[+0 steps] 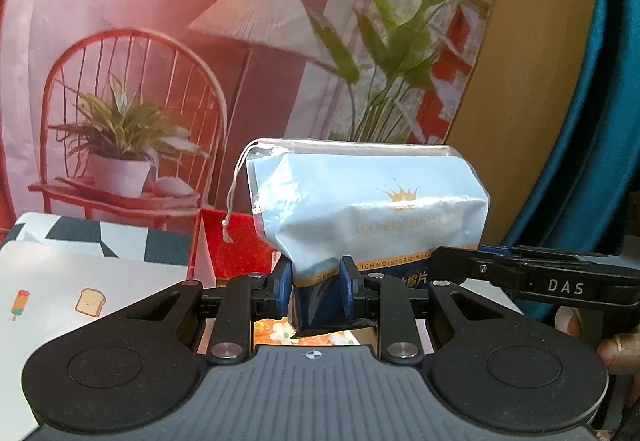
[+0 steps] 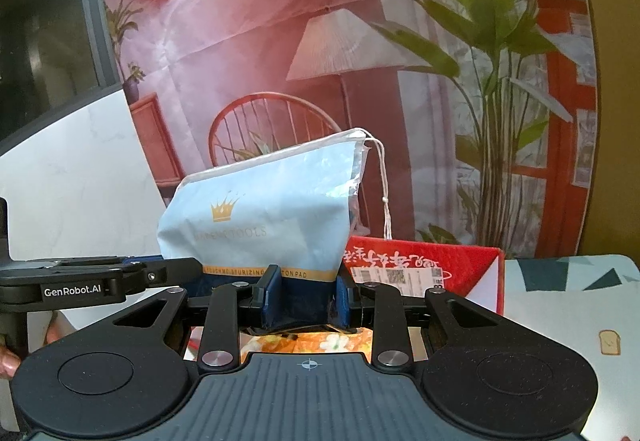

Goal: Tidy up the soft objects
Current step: 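Lower the blue bag into the red box and open both grippers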

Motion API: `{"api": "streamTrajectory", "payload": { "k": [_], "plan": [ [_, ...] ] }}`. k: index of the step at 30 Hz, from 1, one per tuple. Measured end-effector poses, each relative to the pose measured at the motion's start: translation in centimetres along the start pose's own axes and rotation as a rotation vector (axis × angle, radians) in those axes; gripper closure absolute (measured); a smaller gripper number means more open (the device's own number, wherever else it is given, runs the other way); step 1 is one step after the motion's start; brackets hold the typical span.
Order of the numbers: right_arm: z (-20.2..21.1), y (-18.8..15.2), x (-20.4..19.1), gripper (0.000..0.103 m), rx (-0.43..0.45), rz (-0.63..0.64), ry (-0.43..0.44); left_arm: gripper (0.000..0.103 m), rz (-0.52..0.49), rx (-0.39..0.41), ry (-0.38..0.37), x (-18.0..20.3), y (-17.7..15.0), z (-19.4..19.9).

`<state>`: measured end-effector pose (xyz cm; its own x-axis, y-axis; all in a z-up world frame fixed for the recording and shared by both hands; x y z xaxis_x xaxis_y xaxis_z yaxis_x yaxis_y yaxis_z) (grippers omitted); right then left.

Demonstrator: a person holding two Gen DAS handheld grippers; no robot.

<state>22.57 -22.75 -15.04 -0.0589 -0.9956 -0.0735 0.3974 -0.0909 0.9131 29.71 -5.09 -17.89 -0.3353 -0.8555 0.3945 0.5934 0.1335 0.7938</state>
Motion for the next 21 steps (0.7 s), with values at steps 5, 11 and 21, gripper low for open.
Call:
{"api": "streamTrajectory", "payload": {
  "k": [5, 11, 21],
  "plan": [
    [-2.7, -0.3, 1.7, 0.076, -0.050, -0.062, 0.013, 0.077, 0.019, -0.095, 0.040, -1.3, -0.4, -3.3],
    [-6.2, -2.8, 3.7, 0.076, -0.160, -0.134, 0.012, 0.076, 0.007, -0.217, 0.082, -2.6, -2.2, -6.8],
    [-9.2, -8.1, 5.0, 0.076, -0.343, -0.254, -0.007, 0.076, 0.010, -0.351, 0.125, -4.1, -5.3, -9.9]
  ]
}}
Point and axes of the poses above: each gripper's, at about its wrist camera, not at the fingertips, and z roughly against the way its jaws point, x to its right, y to its top, the point moved 8 cm from there along -z, roughly the way its jaws point, and after that the axes turned 10 degrees about z, right-handed, at the moved point
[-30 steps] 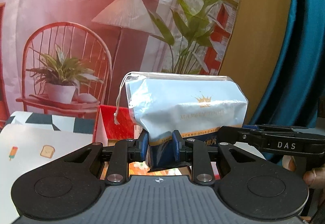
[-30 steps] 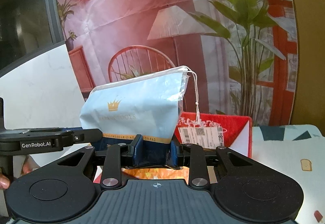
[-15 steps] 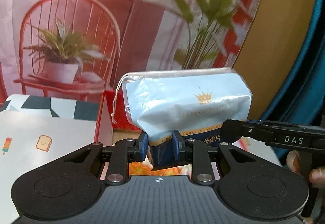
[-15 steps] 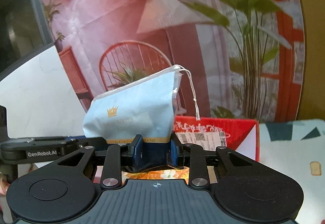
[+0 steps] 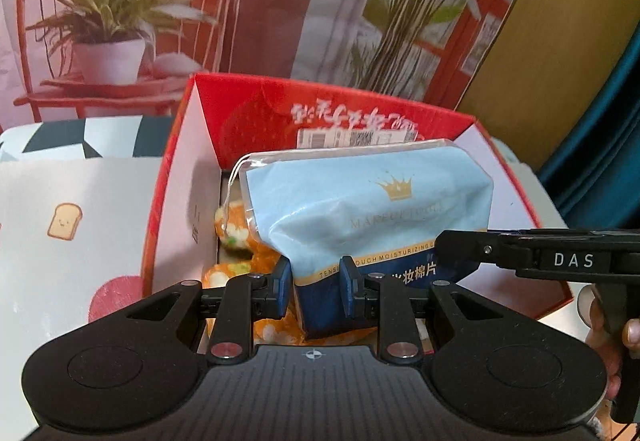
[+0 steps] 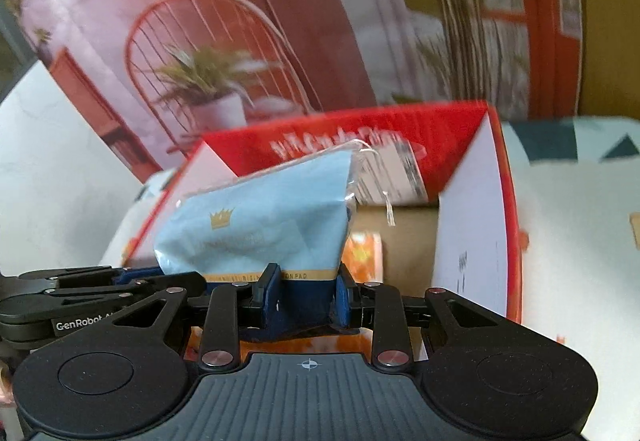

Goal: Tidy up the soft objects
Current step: 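Lower the blue bag into the red box and open both grippers, then withdraw both grippers and move to the black eye mask beside the box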

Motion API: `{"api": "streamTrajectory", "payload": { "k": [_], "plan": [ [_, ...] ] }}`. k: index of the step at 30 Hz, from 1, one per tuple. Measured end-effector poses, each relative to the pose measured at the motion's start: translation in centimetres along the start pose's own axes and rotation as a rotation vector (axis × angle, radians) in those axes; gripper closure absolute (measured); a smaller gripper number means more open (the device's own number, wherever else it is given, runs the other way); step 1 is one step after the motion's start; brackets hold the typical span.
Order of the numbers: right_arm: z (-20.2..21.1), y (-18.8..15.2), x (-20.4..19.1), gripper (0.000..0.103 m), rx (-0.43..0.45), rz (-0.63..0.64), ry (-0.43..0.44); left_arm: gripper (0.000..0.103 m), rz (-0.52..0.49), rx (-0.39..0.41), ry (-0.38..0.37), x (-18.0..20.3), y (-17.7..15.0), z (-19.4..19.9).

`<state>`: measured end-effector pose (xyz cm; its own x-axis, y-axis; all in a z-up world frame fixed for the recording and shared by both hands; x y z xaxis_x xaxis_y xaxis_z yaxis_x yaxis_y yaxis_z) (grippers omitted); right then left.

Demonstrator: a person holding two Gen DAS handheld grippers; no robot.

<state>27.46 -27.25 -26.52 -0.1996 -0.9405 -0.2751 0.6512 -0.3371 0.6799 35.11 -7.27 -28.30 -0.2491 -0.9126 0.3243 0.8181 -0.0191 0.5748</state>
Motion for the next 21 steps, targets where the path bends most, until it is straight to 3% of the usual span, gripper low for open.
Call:
{"api": "streamTrajectory", "payload": {
  "k": [3, 6, 13, 17, 21],
  "plan": [
    [-0.8, -0.6, 0.3, 0.076, -0.026, -0.015, -0.017, 0.076, -0.005, -0.009, 0.014, 0.0, 0.1, -1.0],
    [-1.4, -0.7, 0.5, 0.076, -0.040, -0.005, -0.052, 0.074, 0.006, 0.033, 0.038, -0.5, 0.8, -1.0],
    [-1.6, 0.3, 1.2, 0.068, -0.016, 0.062, -0.145, 0.053, -0.016, 0.096, 0.063, -0.5, 1.7, 0.1],
    [-0.5, 0.8, 1.0, 0.055, 0.025, 0.097, -0.154, 0.041, -0.019, 0.132, 0.049, -0.4, 1.5, 1.4],
    [1.0, 1.0, 0.1, 0.026, 0.078, 0.133, -0.174, 0.006, -0.026, 0.188, 0.059, -0.1, 1.4, 3.1]
  ]
}}
Point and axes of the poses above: each gripper's, at about its wrist camera, not at the fingertips, and z roughly against the way its jaws point, x to its right, y to its top, the point moved 8 cm from there along -z, roughly the way its jaws point, and after that the axes turned 10 degrees about z, right-handed, at the moved point
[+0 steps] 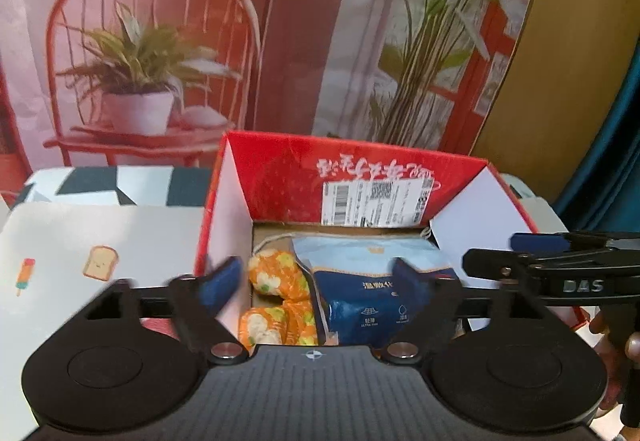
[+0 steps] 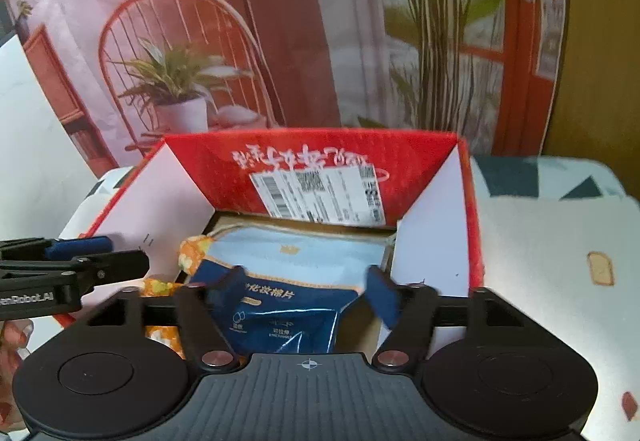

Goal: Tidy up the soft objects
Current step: 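Withdraw both grippers and move to the black eye mask beside the box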

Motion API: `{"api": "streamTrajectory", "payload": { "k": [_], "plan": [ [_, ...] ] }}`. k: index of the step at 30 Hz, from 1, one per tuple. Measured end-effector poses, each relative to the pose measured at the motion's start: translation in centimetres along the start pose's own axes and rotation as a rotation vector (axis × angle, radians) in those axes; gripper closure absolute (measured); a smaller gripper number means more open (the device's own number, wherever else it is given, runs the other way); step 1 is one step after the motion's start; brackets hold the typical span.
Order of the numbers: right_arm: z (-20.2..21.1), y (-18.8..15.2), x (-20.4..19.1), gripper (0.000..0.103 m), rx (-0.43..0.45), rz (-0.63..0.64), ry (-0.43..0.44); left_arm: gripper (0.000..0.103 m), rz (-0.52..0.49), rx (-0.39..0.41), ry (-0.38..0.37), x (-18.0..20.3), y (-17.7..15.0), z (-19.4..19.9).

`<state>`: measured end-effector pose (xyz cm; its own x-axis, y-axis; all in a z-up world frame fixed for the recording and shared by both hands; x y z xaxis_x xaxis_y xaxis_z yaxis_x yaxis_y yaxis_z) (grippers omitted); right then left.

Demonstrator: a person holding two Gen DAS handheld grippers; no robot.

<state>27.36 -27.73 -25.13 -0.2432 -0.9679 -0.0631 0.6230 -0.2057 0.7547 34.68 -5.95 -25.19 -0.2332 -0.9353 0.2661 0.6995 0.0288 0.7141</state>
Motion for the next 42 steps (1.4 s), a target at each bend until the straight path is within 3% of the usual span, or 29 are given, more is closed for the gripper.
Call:
{"api": "streamTrajectory", "payload": {
  "k": [1, 3, 4, 13, 22, 26, 42],
  "plan": [
    [0.5, 0.2, -0.1, 0.021, 0.016, 0.001, -0.001, 0.002, 0.001, 0.012, 0.004, 0.0, 0.0, 0.5],
    [1.6, 0.4, 0.0, 0.003, 0.045, -0.008, 0.000, 0.002, 0.003, 0.026, 0.004, -0.1, 0.1, 1.3],
    [2.2, 0.4, 0.1, 0.000, 0.059, -0.014, -0.002, 0.000, 0.006, 0.030, 0.005, -0.2, 0.1, 1.8],
    [6.1, -0.6, 0.5, 0.000, 0.127, -0.070, 0.015, 0.000, 0.006, 0.106, 0.031, -0.8, -0.5, 6.4],
    [10.0, -2.8, -0.5, 0.000, 0.181, -0.036, -0.008, 0.000, -0.004, 0.156, 0.072, -2.0, -3.5, 10.9],
    [11.3, -4.2, -0.9, 0.000, 0.199, -0.037, -0.017, 0.000, -0.012, 0.155, 0.092, -2.5, -5.4, 12.3],
    [14.0, -9.7, -5.1, 0.000, 0.228, 0.161, -0.056, 0.000, -0.018, 0.125, 0.118, -3.4, -12.2, 13.8]
  ]
}}
Point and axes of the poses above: each gripper's, at about its wrist camera, not at the fingertips, and z roughly against the way its jaws point, x to its right, y to its top, the point moved 8 cm from there along -z, roughly the way its jaws point, and after that the axes turned 10 degrees about z, right-handed, at the moved point
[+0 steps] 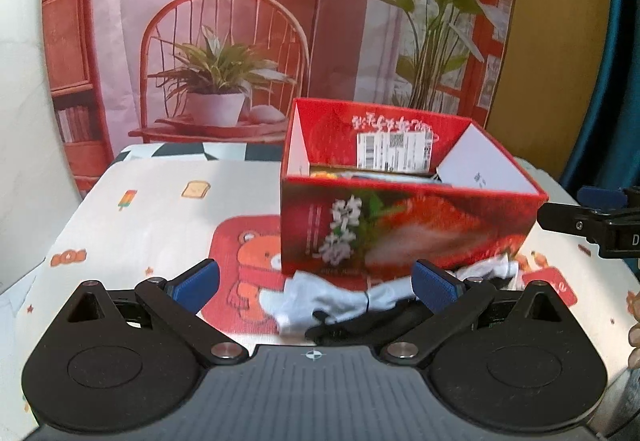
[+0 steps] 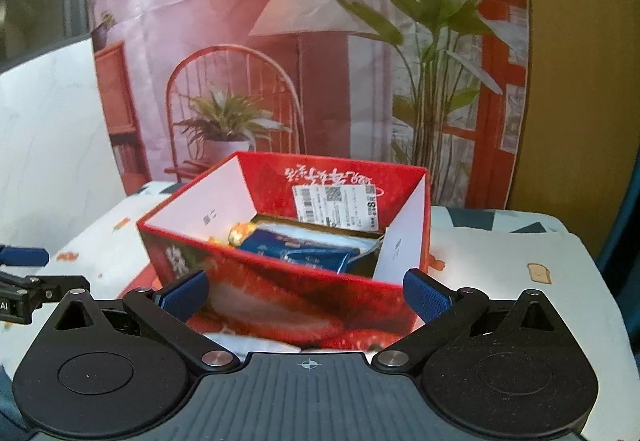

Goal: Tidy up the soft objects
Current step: 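Withdraw both grippers and move to the black eye mask beside the box, then close the left gripper on the black eye mask while the right gripper grips it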

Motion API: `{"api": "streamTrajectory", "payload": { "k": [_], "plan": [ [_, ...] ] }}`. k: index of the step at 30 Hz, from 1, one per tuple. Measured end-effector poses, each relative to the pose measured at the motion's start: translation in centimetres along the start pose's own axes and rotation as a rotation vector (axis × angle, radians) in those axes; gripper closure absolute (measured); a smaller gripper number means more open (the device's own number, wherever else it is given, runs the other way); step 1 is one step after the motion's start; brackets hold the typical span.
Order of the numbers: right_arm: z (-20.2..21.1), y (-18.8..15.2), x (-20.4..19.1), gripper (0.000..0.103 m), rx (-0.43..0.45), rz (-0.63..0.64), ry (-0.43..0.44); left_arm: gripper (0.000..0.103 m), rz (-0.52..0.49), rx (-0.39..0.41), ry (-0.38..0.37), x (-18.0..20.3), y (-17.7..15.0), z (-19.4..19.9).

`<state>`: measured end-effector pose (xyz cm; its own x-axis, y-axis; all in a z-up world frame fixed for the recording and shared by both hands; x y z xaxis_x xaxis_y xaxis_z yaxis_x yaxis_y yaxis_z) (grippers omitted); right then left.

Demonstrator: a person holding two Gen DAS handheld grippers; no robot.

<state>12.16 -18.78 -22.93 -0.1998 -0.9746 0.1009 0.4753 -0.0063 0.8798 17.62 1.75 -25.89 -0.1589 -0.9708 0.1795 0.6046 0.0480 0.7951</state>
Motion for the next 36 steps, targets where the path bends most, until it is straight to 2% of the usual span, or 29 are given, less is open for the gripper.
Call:
{"api": "streamTrajectory", "payload": {
  "k": [10, 17, 25, 29, 33, 36],
  "plan": [
    [0.0, -3.9, -1.6, 0.000, -0.069, -0.006, 0.025, 0.001, 0.046, -0.033, 0.031, -1.4, -2.9, 0.2],
    [0.0, -6.0, -1.4, 0.000, -0.101, -0.058, 0.035, 0.002, 0.082, -0.076, 0.028, -1.9, -4.4, 0.2],
    [-0.3, -7.1, -2.1, 0.002, -0.131, -0.075, 0.083, 0.013, 0.077, -0.125, -0.018, -0.8, -5.6, -0.5],
    [-0.4, -7.5, -2.7, 0.006, -0.145, -0.062, 0.092, 0.017, 0.088, -0.137, -0.032, -0.7, -5.9, -0.7],
    [-0.8, -7.7, -2.5, 0.016, -0.153, -0.062, 0.083, 0.019, 0.105, -0.127, -0.034, -0.9, -5.5, -0.9],
    [-1.1, -7.6, -1.7, 0.020, -0.151, -0.044, 0.046, 0.020, 0.076, -0.106, -0.024, -0.6, -4.8, -1.4]
  ]
}}
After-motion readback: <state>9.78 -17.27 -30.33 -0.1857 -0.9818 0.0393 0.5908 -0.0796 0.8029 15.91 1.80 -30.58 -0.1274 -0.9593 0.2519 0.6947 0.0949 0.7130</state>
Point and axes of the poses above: each gripper's, at about its wrist camera, not at the fingertips, and z roughly against the way its jaws point, x to its right, y to its top, the point moved 8 cm from there along -z, roughly the way its jaws point, and after that the axes turned 10 degrees about z, right-handed, at the moved point
